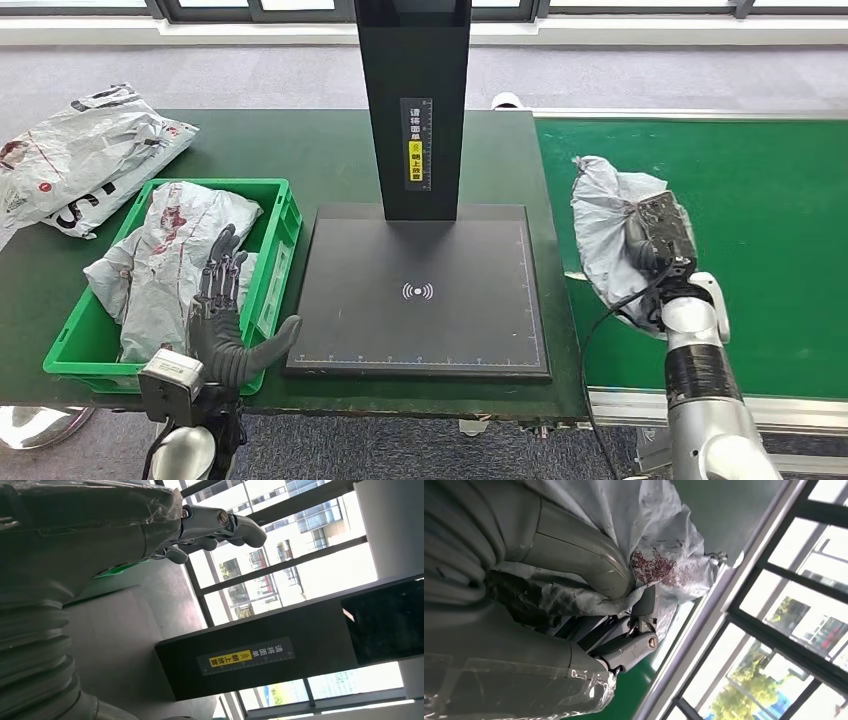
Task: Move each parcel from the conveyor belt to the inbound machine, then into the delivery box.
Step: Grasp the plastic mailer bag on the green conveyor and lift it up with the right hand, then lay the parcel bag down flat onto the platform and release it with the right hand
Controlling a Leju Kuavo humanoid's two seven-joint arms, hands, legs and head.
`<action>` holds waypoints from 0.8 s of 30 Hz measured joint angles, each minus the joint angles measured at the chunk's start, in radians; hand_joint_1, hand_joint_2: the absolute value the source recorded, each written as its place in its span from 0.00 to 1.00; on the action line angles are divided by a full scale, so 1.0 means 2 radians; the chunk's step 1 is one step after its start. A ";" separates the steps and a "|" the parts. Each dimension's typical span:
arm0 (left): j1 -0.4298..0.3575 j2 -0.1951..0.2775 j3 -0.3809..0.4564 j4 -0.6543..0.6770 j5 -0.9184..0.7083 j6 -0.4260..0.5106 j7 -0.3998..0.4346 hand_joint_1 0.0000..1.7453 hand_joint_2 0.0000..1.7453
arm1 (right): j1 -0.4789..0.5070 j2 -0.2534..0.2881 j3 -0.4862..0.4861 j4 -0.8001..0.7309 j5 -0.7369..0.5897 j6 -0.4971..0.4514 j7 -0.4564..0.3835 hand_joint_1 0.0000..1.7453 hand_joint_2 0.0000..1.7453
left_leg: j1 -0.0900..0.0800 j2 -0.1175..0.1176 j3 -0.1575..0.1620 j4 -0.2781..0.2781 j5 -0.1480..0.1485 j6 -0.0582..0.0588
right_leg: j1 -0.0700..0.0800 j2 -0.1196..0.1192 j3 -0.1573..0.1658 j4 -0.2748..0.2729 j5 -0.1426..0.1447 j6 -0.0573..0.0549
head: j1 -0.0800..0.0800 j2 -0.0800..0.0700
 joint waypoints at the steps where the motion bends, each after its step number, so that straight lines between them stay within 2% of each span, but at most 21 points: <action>1: -0.001 0.000 0.000 0.000 0.000 0.000 0.001 0.00 1.00 | 0.000 0.003 0.009 0.000 0.000 0.000 0.002 1.00 1.00 | 0.000 0.000 0.000 0.000 0.000 0.000 | 0.000 0.000 0.000 0.000 0.000 0.000 | 0.000 0.000; 7: -0.011 -0.001 0.000 0.002 0.000 0.000 0.007 0.00 1.00 | -0.015 0.024 0.070 0.024 0.003 0.002 0.014 1.00 1.00 | 0.000 0.000 0.000 0.000 0.000 -0.001 | 0.000 0.000 0.000 0.000 0.000 0.000 | 0.000 0.000; 11: -0.016 -0.001 0.000 0.005 0.000 0.000 0.007 0.00 1.00 | -0.022 0.034 0.092 0.039 0.004 -0.002 0.014 1.00 1.00 | 0.000 -0.001 0.000 0.000 0.001 -0.001 | 0.000 0.000 0.000 0.000 0.000 0.000 | 0.000 0.000; 24: -0.019 0.001 0.000 0.009 0.000 0.000 0.007 0.00 1.00 | -0.032 0.039 0.109 0.065 -0.001 -0.003 0.014 1.00 1.00 | 0.000 -0.001 0.000 0.000 0.000 -0.001 | 0.000 0.000 0.000 0.000 0.000 0.000 | 0.000 0.000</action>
